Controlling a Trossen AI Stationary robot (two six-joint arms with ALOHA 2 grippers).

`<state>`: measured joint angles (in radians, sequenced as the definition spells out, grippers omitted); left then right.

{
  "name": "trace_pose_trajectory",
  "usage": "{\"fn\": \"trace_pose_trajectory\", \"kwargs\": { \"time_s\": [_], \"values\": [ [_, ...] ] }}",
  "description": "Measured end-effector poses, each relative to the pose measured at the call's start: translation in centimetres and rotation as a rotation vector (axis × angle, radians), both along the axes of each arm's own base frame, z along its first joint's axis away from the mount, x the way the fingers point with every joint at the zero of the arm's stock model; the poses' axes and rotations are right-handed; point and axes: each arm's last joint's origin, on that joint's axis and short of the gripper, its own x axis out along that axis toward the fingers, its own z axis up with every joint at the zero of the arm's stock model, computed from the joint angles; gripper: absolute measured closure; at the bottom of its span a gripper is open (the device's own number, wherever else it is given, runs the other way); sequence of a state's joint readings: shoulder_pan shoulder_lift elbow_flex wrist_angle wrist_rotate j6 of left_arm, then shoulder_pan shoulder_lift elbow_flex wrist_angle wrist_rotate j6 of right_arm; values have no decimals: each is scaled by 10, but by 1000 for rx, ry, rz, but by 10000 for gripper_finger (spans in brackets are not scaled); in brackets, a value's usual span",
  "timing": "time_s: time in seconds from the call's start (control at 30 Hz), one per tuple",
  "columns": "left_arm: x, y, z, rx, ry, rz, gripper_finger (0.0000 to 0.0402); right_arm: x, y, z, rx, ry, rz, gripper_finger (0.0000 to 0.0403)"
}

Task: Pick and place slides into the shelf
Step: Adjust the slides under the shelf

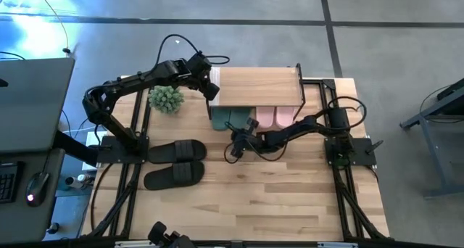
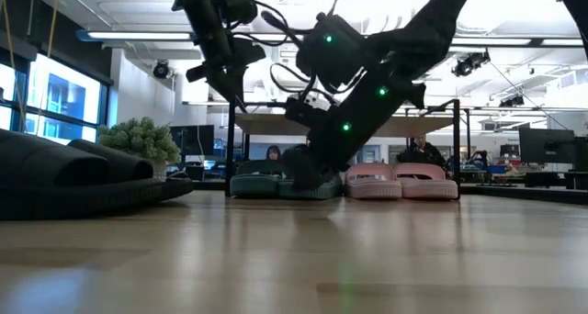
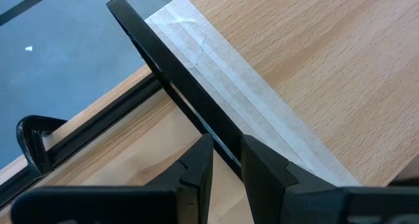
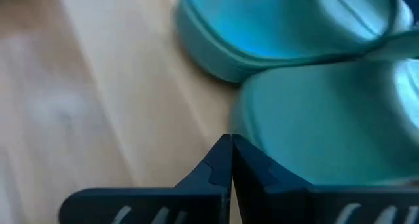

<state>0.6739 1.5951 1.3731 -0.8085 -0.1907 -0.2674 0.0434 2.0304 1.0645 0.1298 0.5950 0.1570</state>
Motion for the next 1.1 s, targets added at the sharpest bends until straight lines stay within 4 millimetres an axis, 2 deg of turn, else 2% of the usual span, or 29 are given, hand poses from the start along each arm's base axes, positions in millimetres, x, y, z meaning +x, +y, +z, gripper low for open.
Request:
{"fn": "trace_pose_trajectory", "kwargs": {
  "time_s": [0.57,0.93,1.1],
  "values": [
    [0,0,0,0,0,0,334,-14,0,-8,-11,73,-175,403],
    [0,0,0,1,-1,0,334,-20,7,-10,-23,80,-232,403],
    [0,0,0,1,-2,0,334,-21,19,-8,-55,73,-214,403]
  ]
}}
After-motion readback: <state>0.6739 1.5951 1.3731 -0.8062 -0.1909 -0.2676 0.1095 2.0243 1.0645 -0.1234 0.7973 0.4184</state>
